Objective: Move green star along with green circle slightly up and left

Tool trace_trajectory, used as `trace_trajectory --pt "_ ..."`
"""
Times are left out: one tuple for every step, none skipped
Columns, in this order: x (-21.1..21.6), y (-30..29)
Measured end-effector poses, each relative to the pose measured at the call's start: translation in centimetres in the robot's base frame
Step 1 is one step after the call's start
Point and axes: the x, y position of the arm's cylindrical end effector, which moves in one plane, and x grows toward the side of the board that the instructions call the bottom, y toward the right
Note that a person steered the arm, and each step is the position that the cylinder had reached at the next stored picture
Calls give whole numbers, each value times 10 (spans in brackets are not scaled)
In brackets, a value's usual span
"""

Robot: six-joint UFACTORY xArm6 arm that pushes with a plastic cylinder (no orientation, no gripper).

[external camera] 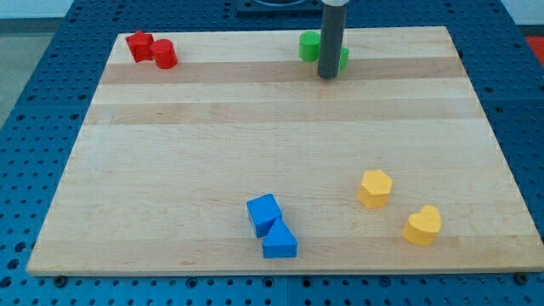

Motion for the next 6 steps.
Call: trace_trajectory --pt "0 0" --pt "8 17" --pt "3 56" --pt "-13 56" --pt "-14 15" --pt "-14 -22"
